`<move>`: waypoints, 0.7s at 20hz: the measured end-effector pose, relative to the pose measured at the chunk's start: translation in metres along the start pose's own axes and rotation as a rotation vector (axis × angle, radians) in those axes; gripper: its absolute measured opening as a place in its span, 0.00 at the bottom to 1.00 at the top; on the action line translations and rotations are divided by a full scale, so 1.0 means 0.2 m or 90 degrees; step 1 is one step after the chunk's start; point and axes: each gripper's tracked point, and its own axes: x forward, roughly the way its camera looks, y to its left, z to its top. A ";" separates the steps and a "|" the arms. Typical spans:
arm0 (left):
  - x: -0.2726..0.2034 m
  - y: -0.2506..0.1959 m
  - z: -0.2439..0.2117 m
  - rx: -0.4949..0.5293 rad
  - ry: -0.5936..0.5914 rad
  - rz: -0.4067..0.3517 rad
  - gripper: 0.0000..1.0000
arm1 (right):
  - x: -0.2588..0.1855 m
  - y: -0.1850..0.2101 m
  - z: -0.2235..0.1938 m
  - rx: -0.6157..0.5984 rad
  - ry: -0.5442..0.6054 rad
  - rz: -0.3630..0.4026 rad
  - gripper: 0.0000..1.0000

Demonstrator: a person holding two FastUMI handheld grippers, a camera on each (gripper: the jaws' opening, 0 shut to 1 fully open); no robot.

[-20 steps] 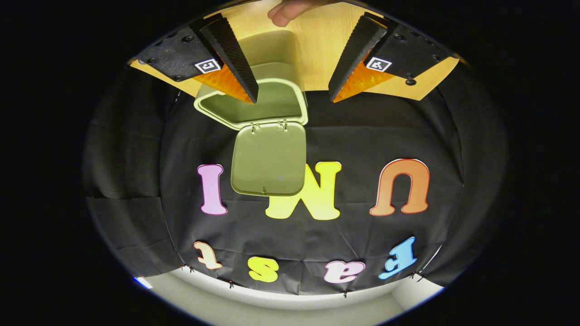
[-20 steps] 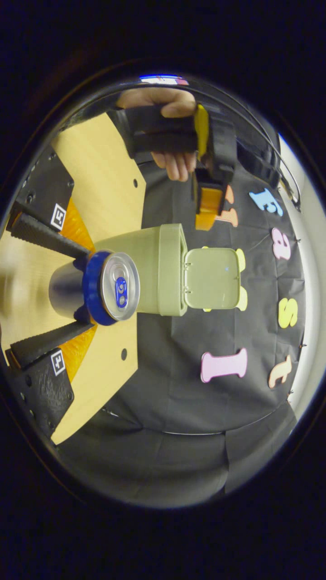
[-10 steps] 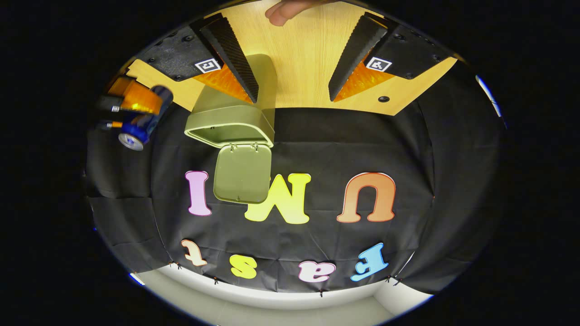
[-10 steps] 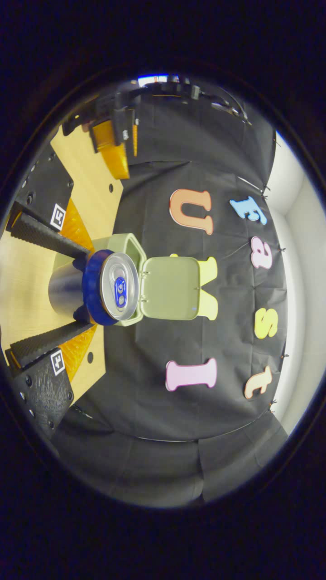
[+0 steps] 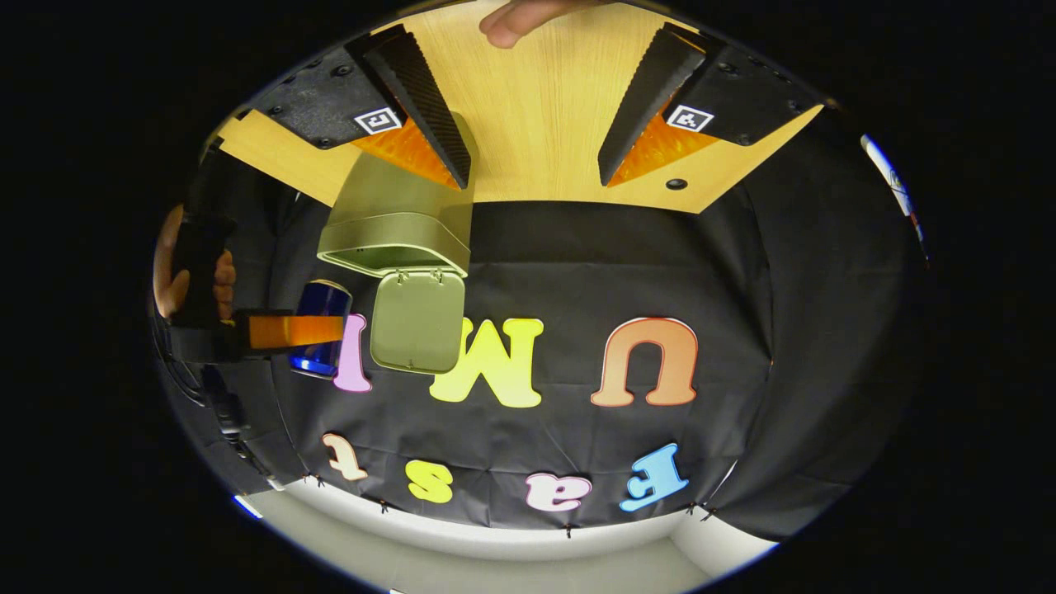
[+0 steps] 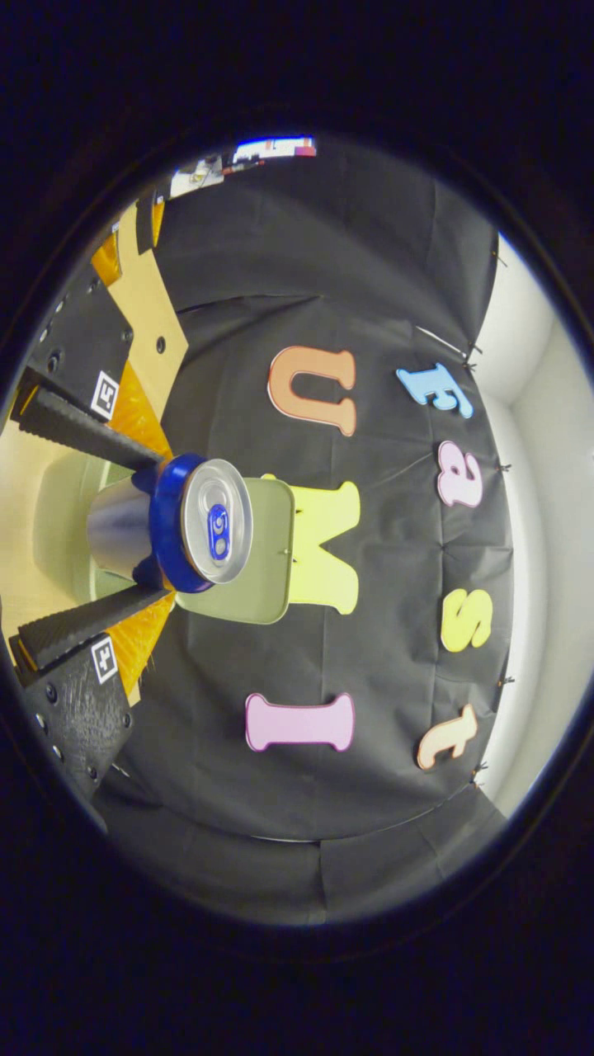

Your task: Press the lid of the desktop garbage bin to open it, pick up the crumpled paper on the desktop and throw it into the bin, then pick up the pop can on the desktop and drop it into the bin, and finally close the garbage bin lid.

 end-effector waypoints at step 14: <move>0.02 0.14 -0.17 -0.037 0.036 0.028 1.00 | 0.51 -0.11 -0.24 0.079 0.126 -0.019 0.81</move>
